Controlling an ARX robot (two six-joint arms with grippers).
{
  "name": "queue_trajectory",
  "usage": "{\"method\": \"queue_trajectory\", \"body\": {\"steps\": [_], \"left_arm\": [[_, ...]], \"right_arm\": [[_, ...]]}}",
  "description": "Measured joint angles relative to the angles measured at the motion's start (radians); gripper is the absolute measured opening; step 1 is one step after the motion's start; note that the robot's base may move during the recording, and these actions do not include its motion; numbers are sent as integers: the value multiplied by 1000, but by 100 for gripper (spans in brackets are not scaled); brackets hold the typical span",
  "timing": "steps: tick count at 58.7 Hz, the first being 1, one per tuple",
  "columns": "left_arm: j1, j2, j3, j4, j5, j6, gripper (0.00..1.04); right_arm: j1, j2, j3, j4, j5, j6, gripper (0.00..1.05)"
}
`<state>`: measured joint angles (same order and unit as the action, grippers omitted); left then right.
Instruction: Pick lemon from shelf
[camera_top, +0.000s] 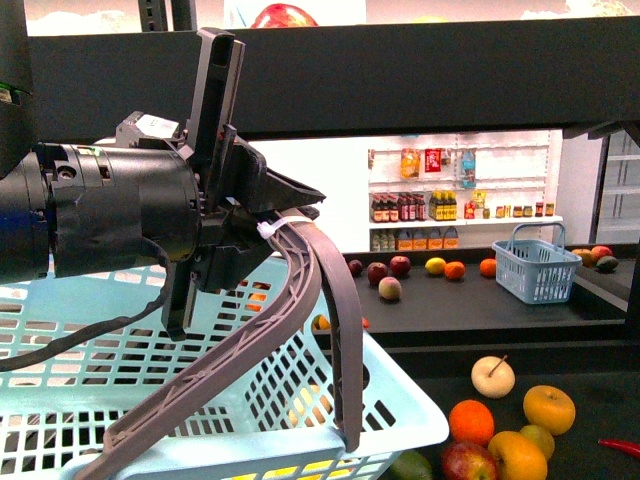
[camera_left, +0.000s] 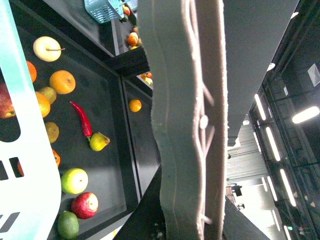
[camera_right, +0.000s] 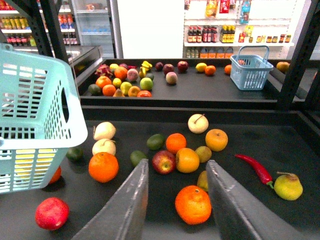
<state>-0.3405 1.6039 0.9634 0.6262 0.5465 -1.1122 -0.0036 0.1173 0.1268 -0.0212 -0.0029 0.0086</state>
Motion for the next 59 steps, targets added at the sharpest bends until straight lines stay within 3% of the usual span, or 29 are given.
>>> {"method": "queue_trajectory", "body": {"steps": [11, 50, 59], "left_arm": [[0, 0, 0, 0, 2, -1, 9], [0, 0, 0, 0, 0, 0, 9], [0, 0, 0, 0, 0, 0, 9]], "right_arm": [[0, -32, -35, 4, 0, -5, 2], [1, -111, -112, 19, 0, -6, 3], [1, -111, -112, 19, 0, -6, 28]]}}
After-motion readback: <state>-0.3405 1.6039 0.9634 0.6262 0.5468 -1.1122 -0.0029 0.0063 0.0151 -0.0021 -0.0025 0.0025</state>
